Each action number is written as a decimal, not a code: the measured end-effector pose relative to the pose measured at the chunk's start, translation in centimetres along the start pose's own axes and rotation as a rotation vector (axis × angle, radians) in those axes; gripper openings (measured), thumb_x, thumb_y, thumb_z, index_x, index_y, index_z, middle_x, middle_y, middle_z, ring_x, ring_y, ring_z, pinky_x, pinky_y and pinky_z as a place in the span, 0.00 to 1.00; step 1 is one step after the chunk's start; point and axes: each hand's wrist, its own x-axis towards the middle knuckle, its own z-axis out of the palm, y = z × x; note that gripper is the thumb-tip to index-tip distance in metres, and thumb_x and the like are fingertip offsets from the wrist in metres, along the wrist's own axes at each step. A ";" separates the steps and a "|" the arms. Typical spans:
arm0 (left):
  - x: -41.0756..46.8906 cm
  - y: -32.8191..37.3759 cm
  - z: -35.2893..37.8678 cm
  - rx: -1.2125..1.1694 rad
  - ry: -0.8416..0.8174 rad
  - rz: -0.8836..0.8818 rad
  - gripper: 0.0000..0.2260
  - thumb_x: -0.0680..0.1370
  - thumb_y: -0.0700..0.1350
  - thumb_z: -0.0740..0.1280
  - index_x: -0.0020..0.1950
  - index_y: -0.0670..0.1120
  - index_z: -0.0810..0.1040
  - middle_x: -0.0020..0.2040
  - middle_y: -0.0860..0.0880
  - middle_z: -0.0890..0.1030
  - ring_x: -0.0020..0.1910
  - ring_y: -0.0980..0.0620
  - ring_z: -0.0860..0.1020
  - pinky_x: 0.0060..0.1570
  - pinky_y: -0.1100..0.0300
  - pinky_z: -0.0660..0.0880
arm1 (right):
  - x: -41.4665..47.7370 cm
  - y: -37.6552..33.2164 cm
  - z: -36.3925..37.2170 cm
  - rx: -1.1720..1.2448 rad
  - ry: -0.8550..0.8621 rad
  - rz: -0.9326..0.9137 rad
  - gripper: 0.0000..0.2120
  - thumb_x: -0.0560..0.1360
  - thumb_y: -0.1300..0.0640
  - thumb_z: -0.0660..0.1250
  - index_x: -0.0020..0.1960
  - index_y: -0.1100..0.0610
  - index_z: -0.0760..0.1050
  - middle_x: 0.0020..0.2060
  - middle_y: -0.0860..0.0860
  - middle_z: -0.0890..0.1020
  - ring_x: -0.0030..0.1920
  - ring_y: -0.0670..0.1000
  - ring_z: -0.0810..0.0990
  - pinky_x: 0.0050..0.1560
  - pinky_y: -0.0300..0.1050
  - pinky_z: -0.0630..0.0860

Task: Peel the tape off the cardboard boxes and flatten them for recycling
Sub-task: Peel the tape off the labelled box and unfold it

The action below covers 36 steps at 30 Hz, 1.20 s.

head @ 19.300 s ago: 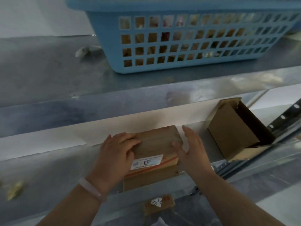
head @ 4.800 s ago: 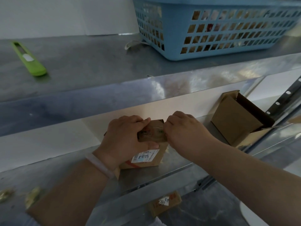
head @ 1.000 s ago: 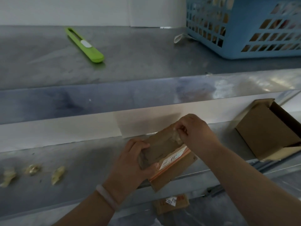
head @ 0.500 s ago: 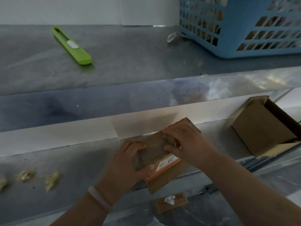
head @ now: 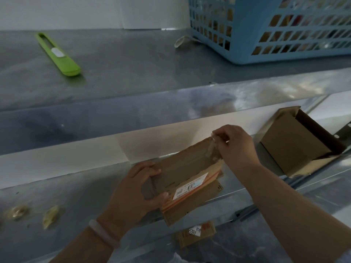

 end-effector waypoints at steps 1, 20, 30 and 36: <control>0.0 -0.1 0.0 0.005 -0.001 0.000 0.23 0.66 0.65 0.71 0.57 0.62 0.72 0.61 0.64 0.70 0.60 0.66 0.70 0.59 0.74 0.66 | -0.1 0.1 -0.1 -0.011 0.038 -0.067 0.07 0.75 0.60 0.67 0.46 0.49 0.80 0.44 0.43 0.78 0.43 0.39 0.75 0.47 0.34 0.72; 2.0 3.5 0.6 0.202 -0.117 0.002 0.25 0.68 0.66 0.67 0.60 0.55 0.74 0.63 0.61 0.68 0.59 0.63 0.67 0.59 0.71 0.63 | -1.0 -0.4 -0.1 -0.049 -0.419 -0.078 0.13 0.70 0.55 0.73 0.50 0.40 0.78 0.40 0.36 0.77 0.42 0.36 0.75 0.40 0.27 0.68; 2.9 3.8 1.1 0.314 -0.186 -0.017 0.26 0.71 0.63 0.68 0.67 0.55 0.76 0.64 0.57 0.71 0.62 0.57 0.66 0.62 0.60 0.67 | 0.0 2.4 -1.8 -0.200 -0.019 -0.265 0.08 0.71 0.69 0.69 0.43 0.58 0.82 0.42 0.50 0.81 0.44 0.52 0.79 0.47 0.46 0.77; 3.0 3.7 1.1 0.352 -0.192 -0.023 0.28 0.69 0.66 0.63 0.65 0.55 0.77 0.63 0.58 0.71 0.61 0.57 0.67 0.59 0.63 0.63 | 0.0 3.4 -2.6 -0.256 0.111 -0.242 0.09 0.74 0.60 0.71 0.54 0.53 0.82 0.45 0.49 0.85 0.47 0.54 0.82 0.46 0.42 0.74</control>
